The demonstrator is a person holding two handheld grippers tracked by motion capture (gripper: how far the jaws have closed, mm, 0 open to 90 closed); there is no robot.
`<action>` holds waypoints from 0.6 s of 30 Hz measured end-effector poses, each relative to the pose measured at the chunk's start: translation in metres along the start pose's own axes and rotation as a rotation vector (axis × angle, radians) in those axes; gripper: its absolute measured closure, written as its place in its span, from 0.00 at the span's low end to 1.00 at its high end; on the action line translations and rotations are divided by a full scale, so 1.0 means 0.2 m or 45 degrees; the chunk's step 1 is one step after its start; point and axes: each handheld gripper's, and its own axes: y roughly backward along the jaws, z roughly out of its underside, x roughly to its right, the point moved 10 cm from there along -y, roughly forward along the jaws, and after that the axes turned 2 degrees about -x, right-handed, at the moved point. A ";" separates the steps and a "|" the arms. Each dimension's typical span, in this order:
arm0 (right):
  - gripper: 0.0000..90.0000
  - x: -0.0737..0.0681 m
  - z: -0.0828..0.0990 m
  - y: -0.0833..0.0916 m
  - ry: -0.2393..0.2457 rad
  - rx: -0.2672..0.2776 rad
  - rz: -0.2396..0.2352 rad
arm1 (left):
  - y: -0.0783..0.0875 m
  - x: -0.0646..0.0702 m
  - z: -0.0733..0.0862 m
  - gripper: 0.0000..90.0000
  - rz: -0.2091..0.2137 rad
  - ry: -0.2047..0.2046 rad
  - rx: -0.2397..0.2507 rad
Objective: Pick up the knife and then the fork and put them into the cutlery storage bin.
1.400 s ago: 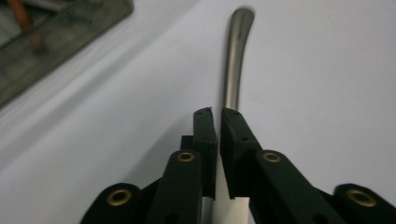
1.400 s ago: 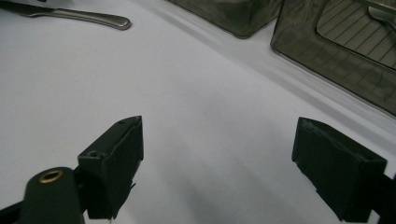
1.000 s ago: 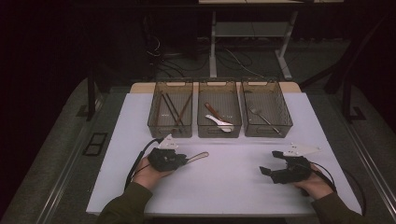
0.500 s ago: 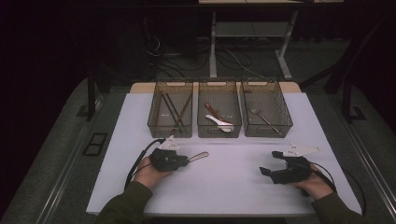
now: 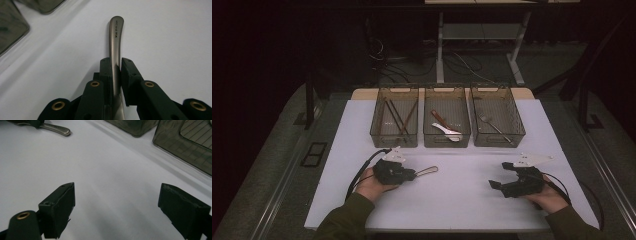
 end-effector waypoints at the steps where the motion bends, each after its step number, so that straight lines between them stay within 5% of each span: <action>1: 0.16 0.00 -0.01 0.00 -0.006 -0.003 -0.004 | 0.00 0.01 -0.01 0.88 0.003 -0.007 0.002; 5: 0.15 -0.02 -0.04 0.03 0.023 0.011 -0.047 | 0.02 0.04 -0.04 0.88 0.029 -0.019 0.032; 18: 0.16 -0.14 -0.11 0.02 0.137 -0.145 -0.301 | -0.01 0.26 -0.20 0.88 0.155 -0.228 0.035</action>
